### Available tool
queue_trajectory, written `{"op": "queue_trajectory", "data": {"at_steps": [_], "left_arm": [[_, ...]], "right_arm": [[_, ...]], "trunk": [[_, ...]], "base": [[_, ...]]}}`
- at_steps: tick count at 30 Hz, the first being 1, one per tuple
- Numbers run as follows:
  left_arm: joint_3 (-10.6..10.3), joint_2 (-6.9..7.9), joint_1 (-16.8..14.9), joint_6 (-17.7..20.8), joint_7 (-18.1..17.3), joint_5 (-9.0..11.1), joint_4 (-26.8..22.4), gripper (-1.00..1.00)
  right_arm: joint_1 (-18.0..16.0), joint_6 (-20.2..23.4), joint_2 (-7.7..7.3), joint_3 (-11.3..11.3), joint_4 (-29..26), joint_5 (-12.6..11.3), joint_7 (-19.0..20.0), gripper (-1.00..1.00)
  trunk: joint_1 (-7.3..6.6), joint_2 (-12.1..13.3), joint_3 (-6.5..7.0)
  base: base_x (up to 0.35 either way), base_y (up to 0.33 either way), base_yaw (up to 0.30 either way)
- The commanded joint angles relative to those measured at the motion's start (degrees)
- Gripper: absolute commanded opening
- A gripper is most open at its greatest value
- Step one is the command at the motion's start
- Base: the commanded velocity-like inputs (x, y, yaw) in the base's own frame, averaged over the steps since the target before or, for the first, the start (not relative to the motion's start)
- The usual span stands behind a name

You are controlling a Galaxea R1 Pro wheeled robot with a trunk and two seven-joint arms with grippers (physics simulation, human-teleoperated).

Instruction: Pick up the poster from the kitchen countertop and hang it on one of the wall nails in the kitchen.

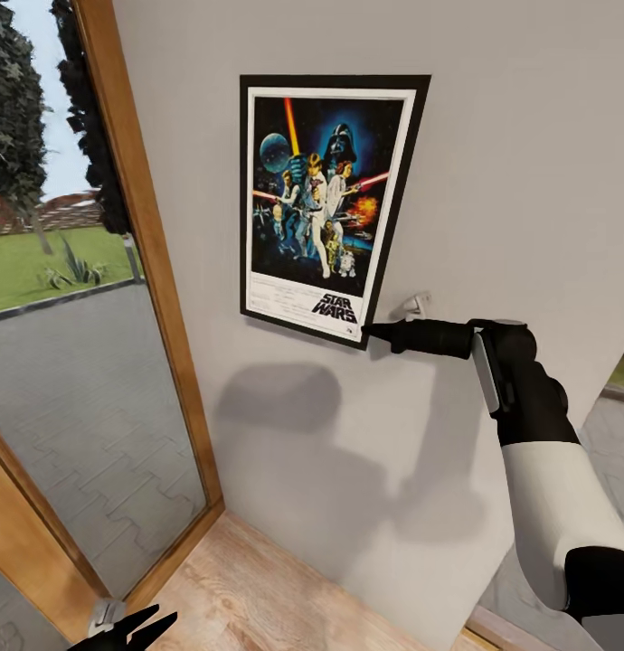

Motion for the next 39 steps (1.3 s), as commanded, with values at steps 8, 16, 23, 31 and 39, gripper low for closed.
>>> {"op": "queue_trajectory", "data": {"at_steps": [8,16,23,31,39], "left_arm": [[-0.4,0.08,-0.1,0.1,-0.1,0.5,0.0,1.00],[-0.4,0.15,-0.1,0.1,-0.1,0.5,0.0,1.00],[-0.4,0.16,-0.1,0.1,-0.1,0.5,0.0,1.00],[-0.4,0.16,-0.1,0.1,-0.1,0.6,0.0,1.00],[-0.4,0.16,-0.1,0.1,-0.1,0.6,0.0,1.00]], "right_arm": [[-0.1,-0.4,0.00,-0.1,0.4,1.2,-3.4,-1.00],[-0.1,-0.4,0.00,0.0,0.4,1.2,-3.4,-1.00],[-0.1,-0.4,0.00,0.0,0.4,1.2,-3.4,-1.00],[-0.1,-0.4,0.00,0.0,0.4,1.2,-3.4,-1.00],[-0.1,-0.4,0.00,0.0,0.4,1.2,-3.4,-1.00]], "trunk": [[0.08,-0.1,-0.13],[0.08,-0.1,-0.13],[0.08,-0.1,-0.13],[0.08,-0.1,-0.13],[0.08,-0.1,-0.13]], "base": [[0.000,0.048,0.000],[0.000,0.005,0.000],[-0.076,0.000,0.000],[-0.035,0.000,0.000],[-0.003,0.000,0.000]]}}
